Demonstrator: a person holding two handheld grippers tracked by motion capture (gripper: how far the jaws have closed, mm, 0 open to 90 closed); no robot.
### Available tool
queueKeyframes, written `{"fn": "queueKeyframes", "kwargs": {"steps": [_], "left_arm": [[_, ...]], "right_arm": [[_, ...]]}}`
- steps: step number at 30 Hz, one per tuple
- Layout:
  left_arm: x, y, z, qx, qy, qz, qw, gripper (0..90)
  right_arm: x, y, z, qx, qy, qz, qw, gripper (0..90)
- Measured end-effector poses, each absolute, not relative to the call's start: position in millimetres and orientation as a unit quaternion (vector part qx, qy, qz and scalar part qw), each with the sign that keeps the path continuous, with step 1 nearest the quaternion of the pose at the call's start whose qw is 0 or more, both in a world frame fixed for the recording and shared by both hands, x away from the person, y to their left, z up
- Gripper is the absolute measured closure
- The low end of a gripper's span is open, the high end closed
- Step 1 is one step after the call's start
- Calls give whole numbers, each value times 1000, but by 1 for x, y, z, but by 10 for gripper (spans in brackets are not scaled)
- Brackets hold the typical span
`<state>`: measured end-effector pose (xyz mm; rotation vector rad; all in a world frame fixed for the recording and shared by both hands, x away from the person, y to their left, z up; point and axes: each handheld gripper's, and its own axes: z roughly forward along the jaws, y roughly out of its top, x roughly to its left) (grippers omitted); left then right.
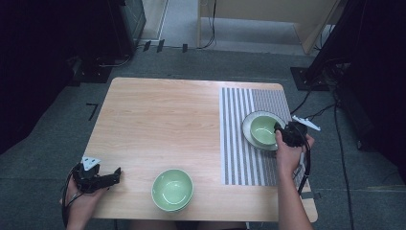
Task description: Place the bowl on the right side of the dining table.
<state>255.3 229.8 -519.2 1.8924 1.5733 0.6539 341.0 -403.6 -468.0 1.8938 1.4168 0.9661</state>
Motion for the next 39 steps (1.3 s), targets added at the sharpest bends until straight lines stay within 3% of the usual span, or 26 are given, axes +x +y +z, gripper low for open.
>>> {"fn": "queueKeyframes", "kwargs": {"steps": [5, 12, 39], "left_arm": [[255, 230, -519, 711, 591, 246, 293, 0], [255, 230, -519, 710, 591, 246, 293, 0], [255, 230, -519, 710, 591, 246, 293, 0]], "right_arm": [[334, -402, -461, 692, 540, 373, 302, 240], [322, -404, -455, 686, 534, 392, 300, 157], [270, -386, -454, 646, 571, 411, 296, 165]]}}
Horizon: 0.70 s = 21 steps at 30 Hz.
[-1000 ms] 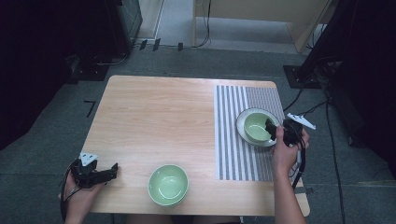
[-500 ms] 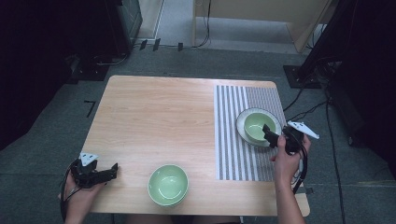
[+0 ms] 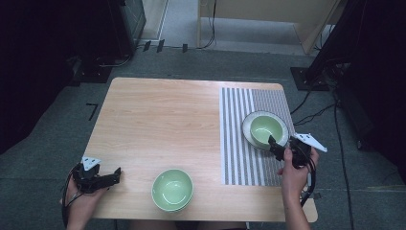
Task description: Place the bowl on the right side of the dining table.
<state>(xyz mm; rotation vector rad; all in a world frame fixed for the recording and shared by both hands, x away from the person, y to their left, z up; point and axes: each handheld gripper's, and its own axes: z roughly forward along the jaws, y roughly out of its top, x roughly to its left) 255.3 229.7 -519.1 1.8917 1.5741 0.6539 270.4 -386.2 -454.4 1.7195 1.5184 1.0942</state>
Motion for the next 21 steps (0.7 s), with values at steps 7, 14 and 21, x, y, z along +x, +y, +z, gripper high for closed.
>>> {"fn": "queueKeyframes", "kwargs": {"steps": [7, 14, 21], "left_arm": [[255, 230, -519, 710, 591, 245, 293, 0], [255, 230, -519, 710, 591, 246, 293, 0], [255, 230, -519, 710, 591, 246, 293, 0]], "right_arm": [[259, -387, -457, 645, 575, 412, 292, 170], [251, -389, -462, 648, 574, 409, 290, 172], [244, -392, -468, 649, 573, 409, 289, 172]]}}
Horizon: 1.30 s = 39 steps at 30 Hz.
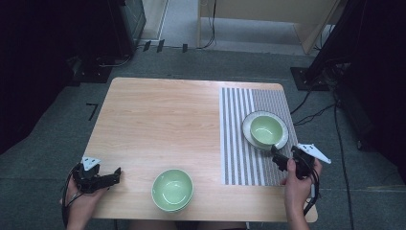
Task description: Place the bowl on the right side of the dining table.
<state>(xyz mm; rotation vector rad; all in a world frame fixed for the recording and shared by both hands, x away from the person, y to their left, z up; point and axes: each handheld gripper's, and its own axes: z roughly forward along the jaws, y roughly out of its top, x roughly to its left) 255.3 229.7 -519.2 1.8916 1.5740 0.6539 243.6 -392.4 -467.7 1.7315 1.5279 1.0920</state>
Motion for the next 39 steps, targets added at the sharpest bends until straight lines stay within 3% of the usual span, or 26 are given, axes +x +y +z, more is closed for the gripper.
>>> {"fn": "queueKeyframes", "kwargs": {"steps": [39], "left_arm": [[255, 230, -519, 710, 591, 246, 293, 0]], "right_arm": [[210, -415, -496, 670, 567, 390, 277, 173]]}}
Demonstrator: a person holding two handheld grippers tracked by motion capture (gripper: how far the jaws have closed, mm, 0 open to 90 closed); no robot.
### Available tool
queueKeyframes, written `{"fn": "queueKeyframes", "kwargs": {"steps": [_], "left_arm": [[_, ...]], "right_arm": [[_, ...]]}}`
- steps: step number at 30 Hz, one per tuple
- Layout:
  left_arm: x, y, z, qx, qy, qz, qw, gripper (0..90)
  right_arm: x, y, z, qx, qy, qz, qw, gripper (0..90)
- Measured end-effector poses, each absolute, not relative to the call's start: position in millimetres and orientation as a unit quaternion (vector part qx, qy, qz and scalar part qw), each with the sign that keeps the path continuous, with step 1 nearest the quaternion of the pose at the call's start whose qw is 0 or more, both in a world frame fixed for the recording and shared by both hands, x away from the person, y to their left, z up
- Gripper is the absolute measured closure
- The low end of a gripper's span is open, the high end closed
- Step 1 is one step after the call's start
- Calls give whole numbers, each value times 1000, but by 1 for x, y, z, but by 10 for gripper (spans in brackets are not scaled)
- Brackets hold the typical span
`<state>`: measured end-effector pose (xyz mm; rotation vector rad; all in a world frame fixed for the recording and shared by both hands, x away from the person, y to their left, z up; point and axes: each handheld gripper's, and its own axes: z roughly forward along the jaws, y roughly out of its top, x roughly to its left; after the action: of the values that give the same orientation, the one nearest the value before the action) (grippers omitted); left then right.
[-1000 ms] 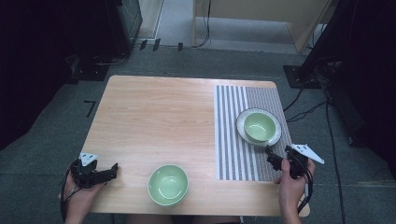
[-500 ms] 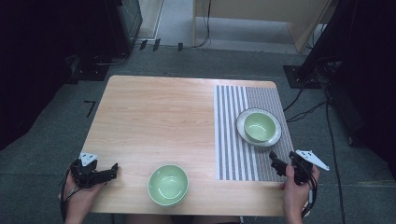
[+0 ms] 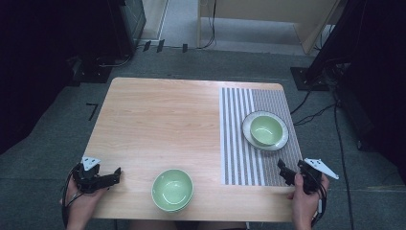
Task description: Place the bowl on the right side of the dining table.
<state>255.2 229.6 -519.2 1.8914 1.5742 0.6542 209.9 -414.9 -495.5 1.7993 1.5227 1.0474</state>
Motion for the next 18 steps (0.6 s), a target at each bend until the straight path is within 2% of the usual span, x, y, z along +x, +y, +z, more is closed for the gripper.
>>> {"fn": "queueKeyframes", "kwargs": {"steps": [18], "left_arm": [[255, 230, -519, 710, 591, 246, 293, 0]], "right_arm": [[192, -435, -505, 684, 563, 371, 277, 173]]}}
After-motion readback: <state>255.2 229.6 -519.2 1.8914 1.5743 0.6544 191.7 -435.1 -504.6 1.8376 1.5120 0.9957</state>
